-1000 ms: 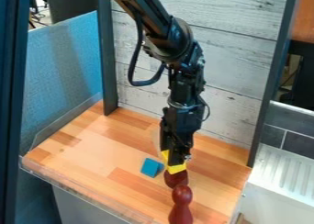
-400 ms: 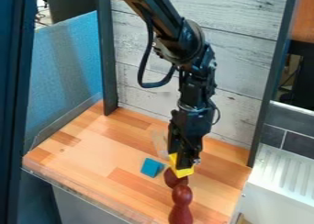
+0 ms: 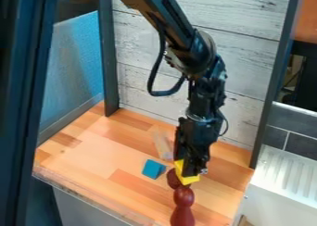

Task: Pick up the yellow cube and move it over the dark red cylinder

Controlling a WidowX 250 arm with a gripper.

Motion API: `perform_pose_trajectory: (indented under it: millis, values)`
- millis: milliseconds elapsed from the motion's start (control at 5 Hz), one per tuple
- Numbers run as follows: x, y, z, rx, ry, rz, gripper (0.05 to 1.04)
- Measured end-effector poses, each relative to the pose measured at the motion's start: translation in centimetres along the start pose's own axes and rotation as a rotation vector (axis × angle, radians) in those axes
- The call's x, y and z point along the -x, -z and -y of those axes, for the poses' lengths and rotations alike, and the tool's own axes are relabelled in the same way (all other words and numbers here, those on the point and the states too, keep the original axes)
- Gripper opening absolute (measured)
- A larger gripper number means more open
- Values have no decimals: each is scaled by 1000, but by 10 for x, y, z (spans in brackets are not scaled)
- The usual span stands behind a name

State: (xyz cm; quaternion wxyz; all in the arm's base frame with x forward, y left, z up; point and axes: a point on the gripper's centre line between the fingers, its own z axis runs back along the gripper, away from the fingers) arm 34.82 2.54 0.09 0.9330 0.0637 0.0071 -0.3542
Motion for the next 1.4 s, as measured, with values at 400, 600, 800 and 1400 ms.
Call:
perform_pose_trajectory:
  millis: [400,600,800,1400]
  values:
    - [-1,13,3,1,-12,-11,878]
    - [-3,13,4,7,-11,8,1007]
    - [-2,11,8,33,-7,16,1001]
    - [34,-67,-28,-59,-147,157,1001]
